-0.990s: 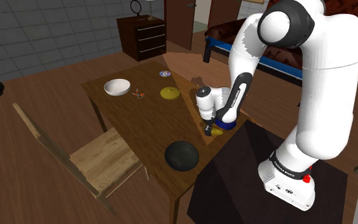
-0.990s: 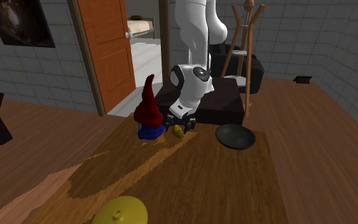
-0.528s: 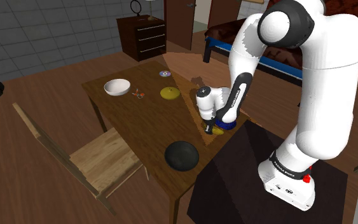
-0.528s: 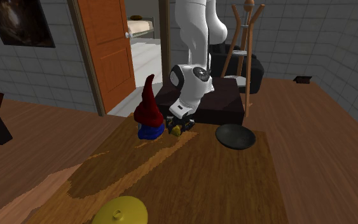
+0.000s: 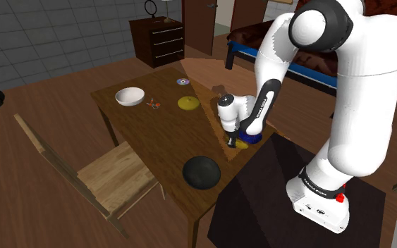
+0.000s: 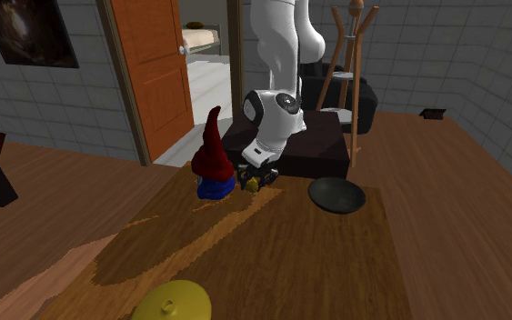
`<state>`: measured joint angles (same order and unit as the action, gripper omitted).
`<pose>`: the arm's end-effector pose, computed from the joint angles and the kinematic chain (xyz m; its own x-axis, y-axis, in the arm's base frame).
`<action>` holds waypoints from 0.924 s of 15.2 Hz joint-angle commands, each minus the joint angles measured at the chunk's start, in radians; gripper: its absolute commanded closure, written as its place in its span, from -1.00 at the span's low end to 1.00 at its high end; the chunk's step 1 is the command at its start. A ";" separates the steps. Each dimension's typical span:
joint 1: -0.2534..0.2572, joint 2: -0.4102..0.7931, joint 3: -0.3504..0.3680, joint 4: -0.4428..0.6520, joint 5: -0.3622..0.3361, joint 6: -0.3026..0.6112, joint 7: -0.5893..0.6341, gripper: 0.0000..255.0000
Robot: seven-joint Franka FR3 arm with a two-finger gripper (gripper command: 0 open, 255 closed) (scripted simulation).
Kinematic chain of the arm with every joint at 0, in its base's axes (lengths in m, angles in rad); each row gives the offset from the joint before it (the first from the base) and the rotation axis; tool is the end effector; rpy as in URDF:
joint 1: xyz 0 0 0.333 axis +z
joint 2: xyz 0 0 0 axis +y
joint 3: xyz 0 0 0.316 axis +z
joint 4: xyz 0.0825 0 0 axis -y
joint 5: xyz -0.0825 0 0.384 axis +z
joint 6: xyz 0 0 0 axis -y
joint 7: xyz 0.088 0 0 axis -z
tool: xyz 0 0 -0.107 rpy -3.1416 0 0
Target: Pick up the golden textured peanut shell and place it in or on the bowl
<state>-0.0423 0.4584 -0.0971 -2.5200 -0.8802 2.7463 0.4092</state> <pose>0.4040 -0.0321 0.0873 0.9355 0.2714 -0.2264 0.3274 -0.9067 0.2659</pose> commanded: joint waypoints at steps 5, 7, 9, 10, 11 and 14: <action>-0.025 -0.102 0.035 -0.043 0.065 -0.055 -0.072 1.00; -0.033 -0.138 0.046 -0.056 0.089 -0.074 -0.098 1.00; -0.040 -0.173 0.057 -0.068 0.115 -0.095 -0.125 1.00; -0.043 -0.190 0.063 -0.073 0.128 -0.105 -0.138 1.00; -0.045 -0.207 0.068 -0.078 0.141 -0.116 -0.151 1.00; -0.052 -0.259 0.082 -0.093 0.181 -0.148 -0.191 1.00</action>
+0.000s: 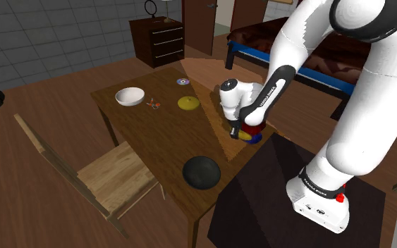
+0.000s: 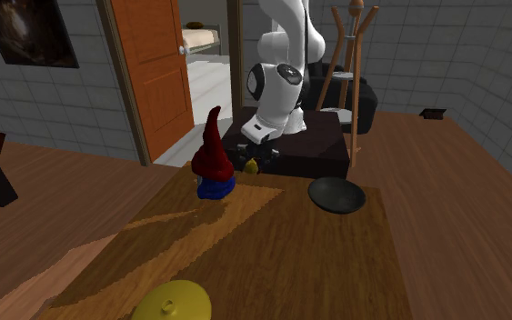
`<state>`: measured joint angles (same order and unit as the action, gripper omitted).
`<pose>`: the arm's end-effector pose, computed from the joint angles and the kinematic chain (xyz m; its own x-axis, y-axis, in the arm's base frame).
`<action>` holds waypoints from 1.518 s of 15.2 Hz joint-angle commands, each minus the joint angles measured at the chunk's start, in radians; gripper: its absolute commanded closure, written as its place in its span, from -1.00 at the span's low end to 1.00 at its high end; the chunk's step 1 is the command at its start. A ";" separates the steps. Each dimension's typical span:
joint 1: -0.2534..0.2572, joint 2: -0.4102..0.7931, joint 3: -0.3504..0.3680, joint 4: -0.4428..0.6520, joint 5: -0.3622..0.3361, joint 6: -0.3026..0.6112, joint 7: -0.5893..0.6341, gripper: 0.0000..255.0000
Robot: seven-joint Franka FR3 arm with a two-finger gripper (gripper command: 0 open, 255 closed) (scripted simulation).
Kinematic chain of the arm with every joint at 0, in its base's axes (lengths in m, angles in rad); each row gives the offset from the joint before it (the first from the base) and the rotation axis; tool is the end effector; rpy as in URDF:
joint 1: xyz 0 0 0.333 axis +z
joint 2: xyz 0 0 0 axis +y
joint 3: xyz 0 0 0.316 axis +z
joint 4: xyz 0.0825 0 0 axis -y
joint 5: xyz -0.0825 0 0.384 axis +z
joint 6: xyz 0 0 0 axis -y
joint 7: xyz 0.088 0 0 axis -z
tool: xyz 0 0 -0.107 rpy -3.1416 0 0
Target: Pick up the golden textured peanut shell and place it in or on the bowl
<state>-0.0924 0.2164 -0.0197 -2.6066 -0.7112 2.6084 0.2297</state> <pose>0.4043 -0.0320 0.1601 0.9356 0.2714 -0.2260 0.3273 -0.9067 0.2661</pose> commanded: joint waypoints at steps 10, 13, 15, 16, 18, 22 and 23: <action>0.045 -0.128 0.078 -0.022 0.142 -0.117 -0.038 1.00; 0.096 -0.118 0.128 -0.003 0.186 -0.148 0.021 1.00; 0.129 -0.106 0.161 0.016 0.213 -0.170 0.059 1.00; 0.145 -0.099 0.177 0.027 0.226 -0.181 0.078 1.00; 0.178 -0.081 0.207 0.054 0.251 -0.204 0.116 1.00; 0.240 -0.036 0.262 0.123 0.290 -0.253 0.192 1.00; 0.255 -0.022 0.274 0.143 0.298 -0.266 0.211 1.00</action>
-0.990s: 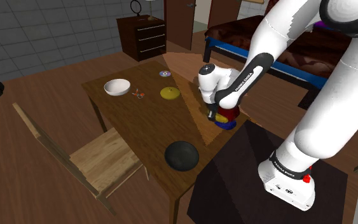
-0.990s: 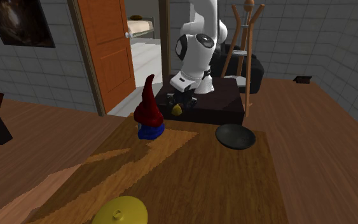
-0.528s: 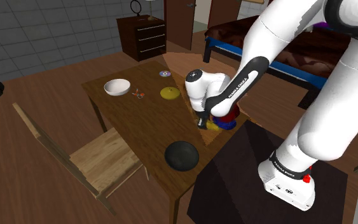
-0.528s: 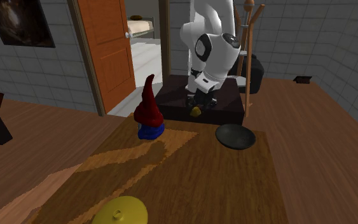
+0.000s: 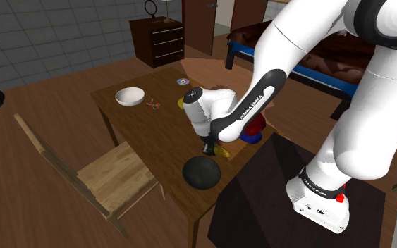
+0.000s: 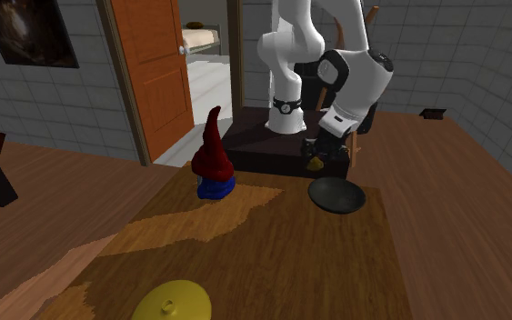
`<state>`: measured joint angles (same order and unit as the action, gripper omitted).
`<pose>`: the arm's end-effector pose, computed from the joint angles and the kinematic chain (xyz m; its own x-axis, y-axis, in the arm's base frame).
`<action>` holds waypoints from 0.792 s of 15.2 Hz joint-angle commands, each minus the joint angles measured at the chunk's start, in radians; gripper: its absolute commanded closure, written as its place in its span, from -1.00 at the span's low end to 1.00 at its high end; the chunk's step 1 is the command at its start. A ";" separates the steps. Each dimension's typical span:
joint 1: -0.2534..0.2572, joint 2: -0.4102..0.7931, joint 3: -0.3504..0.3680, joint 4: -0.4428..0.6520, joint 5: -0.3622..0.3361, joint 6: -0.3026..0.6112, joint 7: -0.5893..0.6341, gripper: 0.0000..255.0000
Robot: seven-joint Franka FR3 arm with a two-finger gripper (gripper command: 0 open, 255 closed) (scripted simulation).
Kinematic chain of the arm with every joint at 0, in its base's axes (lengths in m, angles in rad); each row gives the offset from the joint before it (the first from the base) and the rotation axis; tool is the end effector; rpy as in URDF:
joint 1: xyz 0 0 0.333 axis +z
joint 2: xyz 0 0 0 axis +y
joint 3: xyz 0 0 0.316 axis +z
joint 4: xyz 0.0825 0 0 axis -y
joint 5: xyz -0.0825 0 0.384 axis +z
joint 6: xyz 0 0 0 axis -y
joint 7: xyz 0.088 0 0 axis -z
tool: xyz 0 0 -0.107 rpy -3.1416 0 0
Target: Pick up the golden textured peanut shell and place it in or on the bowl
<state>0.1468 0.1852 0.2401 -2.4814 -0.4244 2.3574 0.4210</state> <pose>0.4092 0.1653 0.1987 0.9351 0.2726 -0.2264 0.3286 -0.9063 0.2659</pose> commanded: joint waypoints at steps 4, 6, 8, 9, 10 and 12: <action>0.077 0.071 0.058 0.110 0.037 -0.070 0.093 1.00; 0.100 0.096 0.071 0.148 0.043 -0.091 0.119 1.00; 0.104 0.122 0.064 0.151 0.027 -0.071 0.133 1.00; 0.106 0.135 0.061 0.152 0.018 -0.061 0.140 1.00; 0.108 0.149 0.057 0.154 0.010 -0.051 0.148 1.00; 0.113 0.175 0.049 0.158 -0.007 -0.031 0.162 1.00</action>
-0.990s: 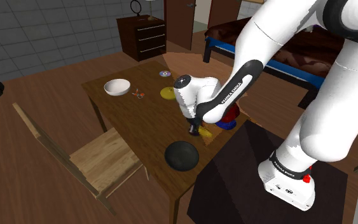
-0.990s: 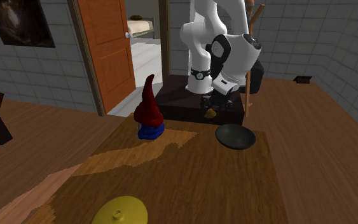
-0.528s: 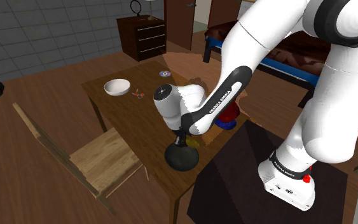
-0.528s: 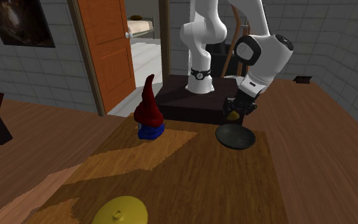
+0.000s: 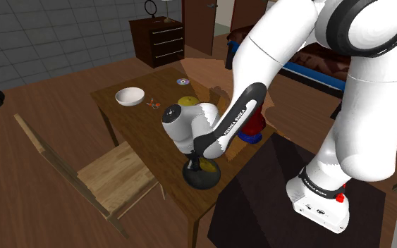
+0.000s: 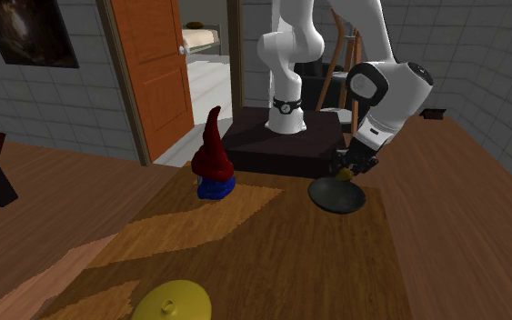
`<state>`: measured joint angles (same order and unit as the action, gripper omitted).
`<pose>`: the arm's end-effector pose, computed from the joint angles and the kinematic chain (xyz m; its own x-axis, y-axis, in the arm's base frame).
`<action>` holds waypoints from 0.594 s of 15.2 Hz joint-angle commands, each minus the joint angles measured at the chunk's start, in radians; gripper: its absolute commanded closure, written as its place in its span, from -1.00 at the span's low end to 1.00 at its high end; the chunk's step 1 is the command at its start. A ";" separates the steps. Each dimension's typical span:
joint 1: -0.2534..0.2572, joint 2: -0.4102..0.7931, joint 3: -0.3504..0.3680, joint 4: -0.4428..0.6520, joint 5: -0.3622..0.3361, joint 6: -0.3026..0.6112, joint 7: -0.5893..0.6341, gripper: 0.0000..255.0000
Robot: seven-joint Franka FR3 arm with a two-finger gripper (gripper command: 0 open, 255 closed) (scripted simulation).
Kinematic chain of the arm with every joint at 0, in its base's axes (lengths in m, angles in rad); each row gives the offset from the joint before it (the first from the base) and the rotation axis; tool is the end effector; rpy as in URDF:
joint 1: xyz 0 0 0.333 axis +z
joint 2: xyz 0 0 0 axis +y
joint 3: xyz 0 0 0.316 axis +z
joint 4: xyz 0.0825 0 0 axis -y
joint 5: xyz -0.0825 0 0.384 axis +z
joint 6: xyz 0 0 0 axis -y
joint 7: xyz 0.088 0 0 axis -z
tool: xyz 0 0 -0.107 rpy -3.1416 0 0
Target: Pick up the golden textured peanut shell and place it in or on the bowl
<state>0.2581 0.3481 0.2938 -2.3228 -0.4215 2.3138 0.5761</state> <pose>0.4104 0.2525 0.1735 0.9354 0.2712 -0.2268 0.3274 -0.9067 0.2660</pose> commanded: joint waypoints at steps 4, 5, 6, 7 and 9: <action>0.012 0.067 -0.022 0.010 -0.043 0.050 0.035 1.00; 0.015 0.081 -0.027 0.014 -0.051 0.059 0.042 1.00; 0.018 0.095 -0.032 0.017 -0.059 0.068 0.049 1.00; 0.022 0.110 -0.037 0.021 -0.067 0.077 0.056 1.00; 0.022 0.110 -0.037 0.021 -0.067 0.077 0.056 1.00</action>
<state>0.2789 0.4549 0.2577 -2.3023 -0.4871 2.3888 0.6306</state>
